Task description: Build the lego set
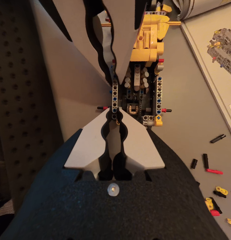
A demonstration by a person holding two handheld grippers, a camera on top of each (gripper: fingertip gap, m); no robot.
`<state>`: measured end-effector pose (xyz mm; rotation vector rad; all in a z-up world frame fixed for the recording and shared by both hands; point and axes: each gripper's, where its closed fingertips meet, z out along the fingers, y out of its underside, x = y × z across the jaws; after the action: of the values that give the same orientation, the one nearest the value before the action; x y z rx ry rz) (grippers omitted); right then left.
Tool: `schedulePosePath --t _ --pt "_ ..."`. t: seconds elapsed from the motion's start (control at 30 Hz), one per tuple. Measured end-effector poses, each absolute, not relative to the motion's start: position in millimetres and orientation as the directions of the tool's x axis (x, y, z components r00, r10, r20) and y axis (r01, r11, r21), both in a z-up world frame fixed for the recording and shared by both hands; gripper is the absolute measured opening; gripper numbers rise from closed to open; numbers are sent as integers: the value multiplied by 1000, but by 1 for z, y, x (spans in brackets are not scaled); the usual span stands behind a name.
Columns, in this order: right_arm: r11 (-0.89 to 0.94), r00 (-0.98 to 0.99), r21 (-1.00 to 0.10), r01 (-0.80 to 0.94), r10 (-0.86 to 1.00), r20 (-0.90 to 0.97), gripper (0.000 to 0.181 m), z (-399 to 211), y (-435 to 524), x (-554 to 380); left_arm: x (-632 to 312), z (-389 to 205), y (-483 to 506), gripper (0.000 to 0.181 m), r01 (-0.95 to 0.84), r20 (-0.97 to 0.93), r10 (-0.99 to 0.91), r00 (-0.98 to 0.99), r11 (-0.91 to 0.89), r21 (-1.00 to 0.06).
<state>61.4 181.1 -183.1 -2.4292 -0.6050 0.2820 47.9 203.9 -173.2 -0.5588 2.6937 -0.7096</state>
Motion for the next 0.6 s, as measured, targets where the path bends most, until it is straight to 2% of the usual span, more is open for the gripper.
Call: schedulePosePath --t 0.23,0.37,0.6 --pt "-750 882 -554 362 468 -58 7 -184 180 61 45 -174 204 8 -272 -186 -412 -892 818 -507" --pt "-790 905 -540 290 410 -113 7 -185 181 61 48 -176 205 8 -282 -177 -408 -896 828 -484" --pt "-762 913 -552 340 407 1 7 -184 181 61 46 -176 205 8 -233 -236 -383 -893 843 -486"
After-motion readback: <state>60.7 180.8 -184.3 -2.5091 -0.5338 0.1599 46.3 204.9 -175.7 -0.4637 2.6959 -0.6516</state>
